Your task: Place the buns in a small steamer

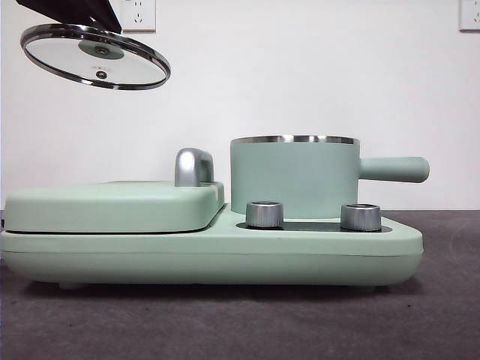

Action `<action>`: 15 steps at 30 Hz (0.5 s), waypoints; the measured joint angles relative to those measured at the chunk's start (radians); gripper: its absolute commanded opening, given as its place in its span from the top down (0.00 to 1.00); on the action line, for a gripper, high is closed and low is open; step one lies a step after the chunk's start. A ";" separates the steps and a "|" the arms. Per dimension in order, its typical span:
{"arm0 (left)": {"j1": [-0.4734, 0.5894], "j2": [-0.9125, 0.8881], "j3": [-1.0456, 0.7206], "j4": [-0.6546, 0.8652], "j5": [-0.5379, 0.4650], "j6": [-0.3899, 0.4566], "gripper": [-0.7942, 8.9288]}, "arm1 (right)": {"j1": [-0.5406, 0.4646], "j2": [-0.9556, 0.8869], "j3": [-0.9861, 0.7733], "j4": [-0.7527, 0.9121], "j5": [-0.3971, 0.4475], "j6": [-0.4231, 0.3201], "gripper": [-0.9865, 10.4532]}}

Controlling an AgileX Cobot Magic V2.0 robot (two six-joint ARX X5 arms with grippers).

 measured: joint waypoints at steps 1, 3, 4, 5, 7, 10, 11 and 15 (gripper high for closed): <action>0.000 0.000 0.000 0.000 0.000 0.000 0.90 | 0.000 -0.032 -0.021 0.029 0.001 0.000 0.58; 0.000 0.000 0.000 0.000 0.000 0.000 0.90 | 0.001 -0.087 -0.072 0.076 0.007 0.000 0.58; 0.000 0.000 0.000 0.000 0.000 0.000 0.90 | 0.001 -0.114 -0.106 0.096 0.017 0.000 0.58; 0.000 0.000 0.000 0.000 0.000 0.000 0.90 | 0.001 -0.135 -0.134 0.110 0.026 0.000 0.58; 0.000 0.000 0.000 0.000 0.000 0.000 0.90 | 0.000 -0.197 -0.225 0.135 0.041 0.000 0.59; 0.000 0.000 0.000 0.000 0.000 0.000 0.90 | 0.000 -0.288 -0.367 0.154 0.059 0.000 0.60; 0.000 0.000 0.000 0.000 0.000 0.000 0.90 | 0.000 -0.320 -0.412 0.157 0.059 0.000 0.61; -0.005 0.000 0.000 0.000 0.000 0.000 0.90 | 0.010 -0.462 -0.603 0.159 0.061 0.000 0.62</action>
